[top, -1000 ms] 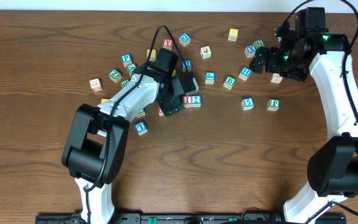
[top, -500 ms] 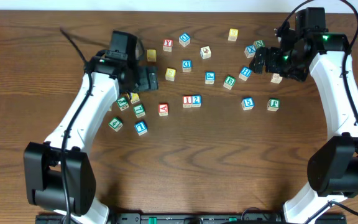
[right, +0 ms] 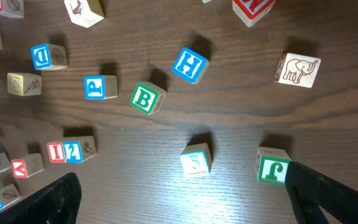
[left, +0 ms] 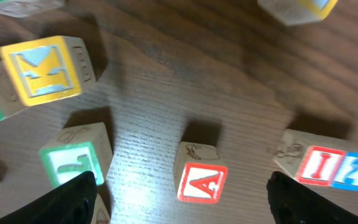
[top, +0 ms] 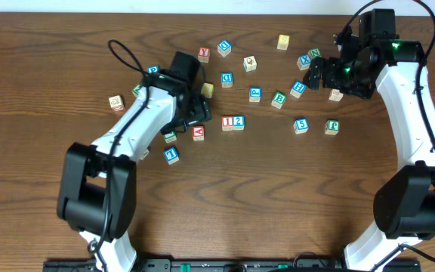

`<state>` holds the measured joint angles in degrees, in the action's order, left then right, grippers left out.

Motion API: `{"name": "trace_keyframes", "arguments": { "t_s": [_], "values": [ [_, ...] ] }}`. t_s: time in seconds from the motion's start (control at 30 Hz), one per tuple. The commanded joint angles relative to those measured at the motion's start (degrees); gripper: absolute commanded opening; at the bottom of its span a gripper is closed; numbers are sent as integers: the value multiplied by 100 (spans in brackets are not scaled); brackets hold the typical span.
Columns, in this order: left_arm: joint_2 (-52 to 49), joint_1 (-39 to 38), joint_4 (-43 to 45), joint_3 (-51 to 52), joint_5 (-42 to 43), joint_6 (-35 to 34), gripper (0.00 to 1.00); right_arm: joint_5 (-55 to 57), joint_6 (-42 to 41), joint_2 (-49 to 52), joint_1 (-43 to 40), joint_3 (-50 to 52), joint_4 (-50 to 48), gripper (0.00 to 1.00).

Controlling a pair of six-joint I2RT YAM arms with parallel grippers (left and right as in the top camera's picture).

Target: Spell out AI2

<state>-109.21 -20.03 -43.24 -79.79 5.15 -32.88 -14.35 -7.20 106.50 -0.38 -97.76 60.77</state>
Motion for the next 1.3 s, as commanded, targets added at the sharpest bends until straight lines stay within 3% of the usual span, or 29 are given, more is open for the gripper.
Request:
{"name": "trace_keyframes", "arguments": {
  "t_s": [0.0,0.13,0.4,0.63,1.27],
  "values": [
    [-234,-101,52,17,-197,345,84,-15,44,-107,39,-70,13,99],
    [-457,-269,186,17,-199,741,78,-15,42,-107,39,-70,13,99],
    [-625,-367,251,17,-330,737,59,-15,42,-107,37,-70,13,99],
    [-627,-374,188,33,-376,734,49,-15,42,-107,37,-70,13,99],
    [-627,-385,275,190,-424,734,42,-15,42,-107,37,-70,13,99]
  ]
}}
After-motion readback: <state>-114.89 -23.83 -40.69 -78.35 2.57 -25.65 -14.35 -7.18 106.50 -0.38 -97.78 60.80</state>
